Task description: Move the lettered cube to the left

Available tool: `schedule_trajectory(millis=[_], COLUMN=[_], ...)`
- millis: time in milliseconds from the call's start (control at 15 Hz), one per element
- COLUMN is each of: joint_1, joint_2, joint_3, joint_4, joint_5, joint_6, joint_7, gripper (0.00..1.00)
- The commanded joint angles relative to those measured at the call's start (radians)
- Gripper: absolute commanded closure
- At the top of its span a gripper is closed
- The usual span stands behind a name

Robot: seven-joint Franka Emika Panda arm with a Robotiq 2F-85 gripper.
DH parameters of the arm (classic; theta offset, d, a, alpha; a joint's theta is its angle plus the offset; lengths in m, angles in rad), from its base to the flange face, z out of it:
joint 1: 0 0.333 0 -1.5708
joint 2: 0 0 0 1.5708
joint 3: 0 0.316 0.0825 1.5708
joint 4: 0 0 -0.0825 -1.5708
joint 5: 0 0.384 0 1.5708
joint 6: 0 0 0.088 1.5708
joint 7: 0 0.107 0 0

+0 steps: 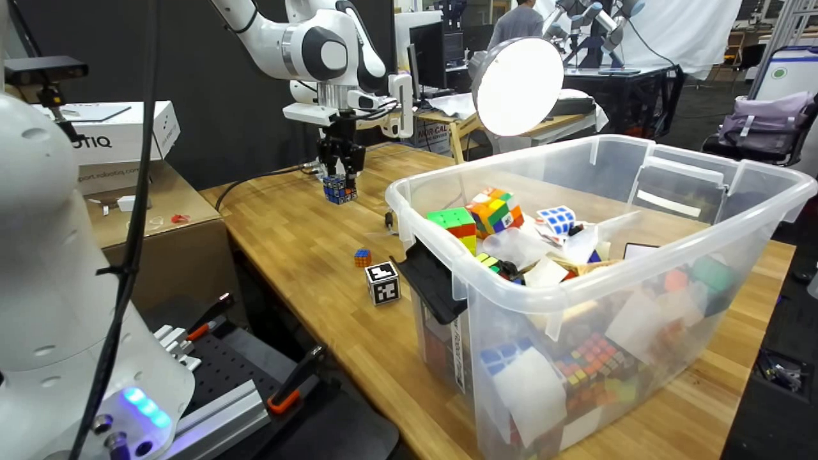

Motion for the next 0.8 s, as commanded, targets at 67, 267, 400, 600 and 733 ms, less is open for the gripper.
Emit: schedule_trajectory(millis=[67,267,400,600,733], joint_1=[0.000,0.000,-0.007,-0.009,0.000], joint_2=[0.001,0.002,0.020,0.056,0.080], joint_3=[0.000,0.000,0.008,0.011,0.005], joint_4=[0.003,0.004,0.011,0.030,0.036], joint_5=[0.000,0.000,0.077,0.199,0.232], joint_6=[-0.003,-0.003,0.038,0.105,0.146], joint_7=[-0.002,-0.004,0.046,0.117,0.171], gripper=[0.37,0.62,0.62,0.62,0.62])
